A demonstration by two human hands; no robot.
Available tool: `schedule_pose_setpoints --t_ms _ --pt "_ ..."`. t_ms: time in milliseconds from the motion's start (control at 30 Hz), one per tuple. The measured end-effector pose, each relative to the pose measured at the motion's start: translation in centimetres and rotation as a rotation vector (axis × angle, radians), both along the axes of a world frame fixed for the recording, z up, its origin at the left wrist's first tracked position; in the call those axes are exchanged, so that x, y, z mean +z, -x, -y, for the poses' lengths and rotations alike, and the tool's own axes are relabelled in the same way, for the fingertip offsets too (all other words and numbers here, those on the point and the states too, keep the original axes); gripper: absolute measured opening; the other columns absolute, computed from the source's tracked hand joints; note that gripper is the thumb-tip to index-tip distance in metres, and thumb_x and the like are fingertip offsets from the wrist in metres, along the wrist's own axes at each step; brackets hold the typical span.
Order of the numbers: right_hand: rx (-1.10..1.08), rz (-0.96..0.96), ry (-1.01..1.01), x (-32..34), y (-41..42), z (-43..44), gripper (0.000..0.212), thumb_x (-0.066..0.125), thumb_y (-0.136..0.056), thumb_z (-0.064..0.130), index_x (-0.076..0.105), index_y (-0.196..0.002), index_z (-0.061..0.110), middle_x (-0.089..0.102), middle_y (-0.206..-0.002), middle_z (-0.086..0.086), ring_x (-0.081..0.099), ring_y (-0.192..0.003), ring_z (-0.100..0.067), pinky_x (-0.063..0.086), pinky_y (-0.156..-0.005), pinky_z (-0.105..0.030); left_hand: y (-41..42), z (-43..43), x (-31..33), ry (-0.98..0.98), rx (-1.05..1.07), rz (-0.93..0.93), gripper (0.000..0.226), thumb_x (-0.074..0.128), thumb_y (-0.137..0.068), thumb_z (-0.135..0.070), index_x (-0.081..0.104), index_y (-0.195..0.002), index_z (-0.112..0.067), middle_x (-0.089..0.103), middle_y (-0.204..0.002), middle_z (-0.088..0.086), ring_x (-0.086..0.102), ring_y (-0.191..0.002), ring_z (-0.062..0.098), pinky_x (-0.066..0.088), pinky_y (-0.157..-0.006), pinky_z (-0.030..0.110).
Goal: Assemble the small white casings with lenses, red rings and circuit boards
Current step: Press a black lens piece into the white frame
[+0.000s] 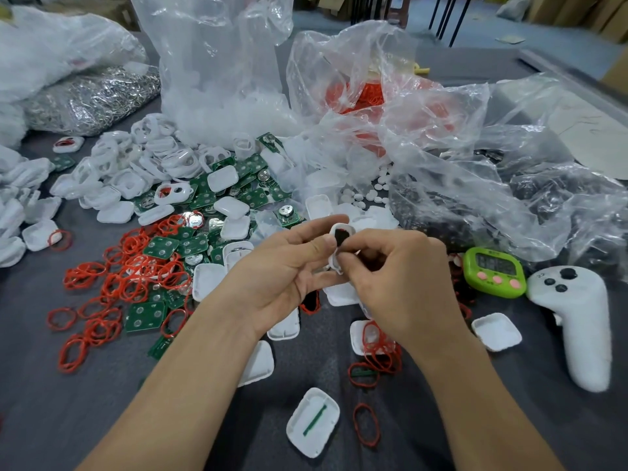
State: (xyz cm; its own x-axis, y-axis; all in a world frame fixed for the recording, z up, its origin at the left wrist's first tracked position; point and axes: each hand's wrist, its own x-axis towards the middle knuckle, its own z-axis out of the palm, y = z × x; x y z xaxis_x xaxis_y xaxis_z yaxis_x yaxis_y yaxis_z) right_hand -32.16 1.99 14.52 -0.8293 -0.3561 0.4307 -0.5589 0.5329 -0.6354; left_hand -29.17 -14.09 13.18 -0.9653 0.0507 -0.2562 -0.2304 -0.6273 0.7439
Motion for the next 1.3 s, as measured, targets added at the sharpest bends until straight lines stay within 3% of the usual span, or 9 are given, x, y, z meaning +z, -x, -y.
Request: schedule_pose_setpoints --t_ms 100,200,333,433,767,933,1067,1167,1300 --pt "-0.005 0.095 0.148 -0.3 -0.3 0.3 0.007 0.083 -0.082 0.024 0.079 -0.078 0.029 0.069 -0.063 0.018 0.065 -0.057 -0.004 0.047 -0.053 -0.013 0.0 0.1 0.1 -0.068 -0.002 -0.004 0.033 0.064 -0.083 -0.006 0.076 -0.114 -0.006 0.072 -0.117 0.014 0.072 -0.103 0.027 0.063 -0.072 0.035" --pt "-0.001 0.142 0.211 -0.4 -0.1 0.2 0.010 0.082 -0.085 0.021 0.077 -0.078 0.028 0.070 -0.064 0.012 0.066 -0.056 -0.011 0.052 -0.053 -0.026 0.0 0.3 0.2 -0.104 -0.011 -0.013 0.027 0.066 -0.083 -0.006 0.081 -0.106 -0.008 0.073 -0.117 0.014 0.074 -0.098 0.025 0.064 -0.073 0.037" --pt "0.019 0.018 0.035 0.2 0.6 -0.8 0.010 0.080 -0.086 0.022 0.075 -0.083 0.030 0.066 -0.061 0.014 0.062 -0.060 -0.009 0.046 -0.058 -0.017 0.1 0.5 0.0 -0.080 -0.010 0.009 0.025 0.066 -0.083 -0.007 0.081 -0.103 -0.010 0.075 -0.113 0.015 0.077 -0.091 0.025 0.064 -0.073 0.039" --pt "0.047 -0.045 -0.099 0.4 0.5 -0.7 0.007 0.080 -0.086 0.026 0.076 -0.085 0.031 0.062 -0.059 0.015 0.056 -0.057 -0.009 0.049 -0.062 -0.027 0.1 0.5 0.0 -0.051 -0.012 0.023 0.023 0.068 -0.081 -0.007 0.082 -0.099 -0.009 0.077 -0.107 0.015 0.077 -0.084 0.024 0.065 -0.075 0.041" --pt "0.028 -0.022 -0.020 0.3 0.2 -0.3 0.005 0.085 -0.082 0.028 0.080 -0.082 0.030 0.071 -0.065 0.013 0.064 -0.060 -0.009 0.056 -0.063 -0.036 -0.2 0.1 0.4 0.003 -0.042 0.031 0.038 0.067 -0.081 -0.010 0.069 -0.119 -0.002 0.077 -0.101 0.014 0.077 -0.082 0.021 0.064 -0.068 0.034" --pt "-0.018 0.046 0.108 -0.1 0.1 -0.1 0.012 0.089 -0.076 0.032 0.079 -0.081 0.030 0.067 -0.060 0.012 0.064 -0.056 -0.010 0.055 -0.058 -0.031 -0.2 0.2 0.2 0.005 -0.055 0.019 0.044 0.068 -0.082 -0.013 0.067 -0.124 0.001 0.076 -0.109 0.017 0.077 -0.088 0.023 0.064 -0.072 0.034" --pt "-0.124 0.086 0.173 -0.4 0.1 0.1 0.029 0.092 -0.070 0.040 0.067 -0.068 0.025 0.061 -0.056 0.006 0.053 -0.047 -0.011 0.039 -0.048 -0.016 -0.2 0.4 0.2 -0.033 -0.052 0.011 0.031 0.068 -0.084 -0.016 0.078 -0.110 -0.003 0.076 -0.111 0.016 0.077 -0.090 0.022 0.064 -0.071 0.033" --pt "-0.183 0.224 0.406 -0.2 0.4 0.1 0.032 0.085 -0.072 0.039 0.062 -0.065 0.019 0.061 -0.054 0.005 0.046 -0.046 -0.004 0.039 -0.047 -0.018 -0.3 0.7 0.4 -0.127 -0.073 -0.020 0.026 0.069 -0.087 -0.017 0.080 -0.108 -0.006 0.076 -0.115 0.014 0.076 -0.099 0.023 0.064 -0.072 0.031" --pt "-0.190 0.479 0.738 0.2 1.4 -0.9 0.021 0.080 -0.083 0.022 0.067 -0.067 0.023 0.061 -0.059 0.004 0.052 -0.053 -0.009 0.046 -0.057 -0.028 -0.4 0.9 0.5 -0.223 -0.093 -0.041 0.033 0.067 -0.088 -0.016 0.076 -0.116 -0.002 0.071 -0.125 0.018 0.071 -0.113 0.030 0.064 -0.080 0.036"
